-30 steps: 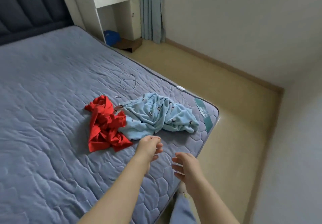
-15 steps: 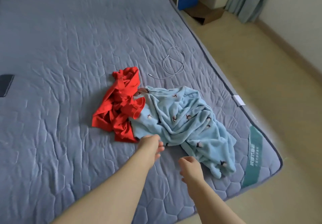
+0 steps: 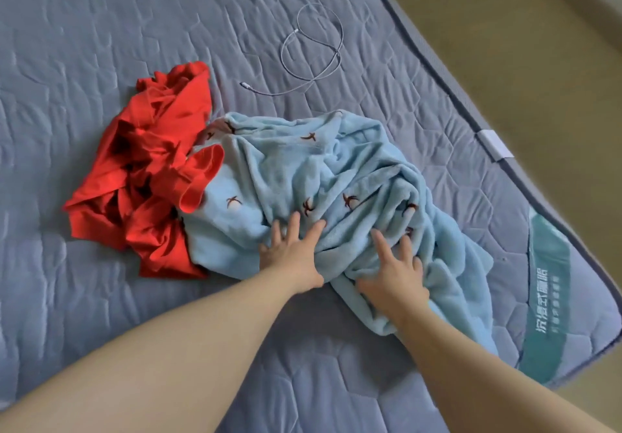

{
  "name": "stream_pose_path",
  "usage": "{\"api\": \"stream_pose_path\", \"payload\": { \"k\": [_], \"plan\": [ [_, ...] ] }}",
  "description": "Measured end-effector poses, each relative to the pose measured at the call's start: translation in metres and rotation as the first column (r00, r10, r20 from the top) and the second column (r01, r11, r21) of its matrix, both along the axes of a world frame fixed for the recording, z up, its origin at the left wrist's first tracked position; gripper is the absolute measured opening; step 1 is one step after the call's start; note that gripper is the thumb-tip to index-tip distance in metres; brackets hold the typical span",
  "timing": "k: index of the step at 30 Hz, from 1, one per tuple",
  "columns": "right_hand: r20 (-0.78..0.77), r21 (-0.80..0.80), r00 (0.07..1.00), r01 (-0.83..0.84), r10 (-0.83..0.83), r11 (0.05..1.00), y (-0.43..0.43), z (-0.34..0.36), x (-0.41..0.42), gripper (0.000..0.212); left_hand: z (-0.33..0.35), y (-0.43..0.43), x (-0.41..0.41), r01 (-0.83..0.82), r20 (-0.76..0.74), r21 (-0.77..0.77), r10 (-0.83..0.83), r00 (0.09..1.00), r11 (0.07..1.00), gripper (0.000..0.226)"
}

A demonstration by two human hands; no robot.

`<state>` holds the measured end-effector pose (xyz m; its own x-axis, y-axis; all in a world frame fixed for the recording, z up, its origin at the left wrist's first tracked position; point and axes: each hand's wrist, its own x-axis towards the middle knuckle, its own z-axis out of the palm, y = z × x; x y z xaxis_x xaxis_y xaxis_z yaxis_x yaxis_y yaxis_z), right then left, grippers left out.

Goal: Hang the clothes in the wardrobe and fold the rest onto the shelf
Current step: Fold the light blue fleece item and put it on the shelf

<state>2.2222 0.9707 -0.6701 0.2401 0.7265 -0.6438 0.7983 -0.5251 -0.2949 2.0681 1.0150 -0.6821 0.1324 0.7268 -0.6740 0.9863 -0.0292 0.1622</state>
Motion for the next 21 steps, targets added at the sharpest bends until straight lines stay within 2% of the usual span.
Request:
{"api": "stream_pose_path", "payload": {
  "k": [2, 4, 6, 9, 11, 14, 16, 21],
  "plan": [
    [0.018, -0.058, 0.997, -0.077, 0.078, 0.995, -0.002, -0.021, 0.000, 0.074, -0.016, 0.001, -0.002, 0.026, -0.054, -0.017, -0.027, 0.998, 1.000, 0.068],
    [0.104, -0.033, 0.984, -0.144, 0.147, 0.989, -0.008, -0.033, -0.002, 0.065, -0.027, -0.001, -0.007, 0.049, -0.083, 0.039, -0.046, 0.996, 0.998, 0.042],
    [0.145, 0.044, 0.979, -0.152, 0.144, 0.987, -0.013, -0.038, -0.005, 0.055, -0.035, -0.005, -0.013, 0.072, -0.066, 0.094, -0.066, 0.996, 0.993, 0.027],
    [0.100, 0.100, 0.991, -0.099, 0.089, 0.990, -0.015, -0.036, -0.006, 0.041, -0.032, -0.011, -0.023, 0.023, -0.013, 0.064, -0.022, 1.000, 0.998, 0.010],
    [0.016, 0.093, 0.999, -0.035, 0.034, 0.995, -0.016, -0.026, -0.014, 0.030, -0.024, -0.013, -0.031, -0.116, 0.022, 0.041, 0.115, 0.993, 0.992, 0.010],
    [-0.111, 0.081, 0.994, -0.013, 0.022, 0.997, -0.020, -0.004, -0.033, 0.007, -0.003, -0.013, -0.042, -0.359, 0.112, 0.047, 0.352, 0.929, 0.932, 0.008],
    [-0.148, 0.077, 0.989, -0.006, 0.017, 0.997, -0.018, 0.016, -0.042, 0.009, 0.017, -0.011, -0.048, -0.443, 0.126, 0.047, 0.435, 0.892, 0.895, 0.012],
    [-0.208, 0.122, 0.977, 0.080, -0.054, 0.989, -0.013, 0.097, -0.065, 0.015, 0.094, -0.001, -0.073, -0.503, 0.122, 0.143, 0.490, 0.863, 0.852, 0.034]
  ]
}}
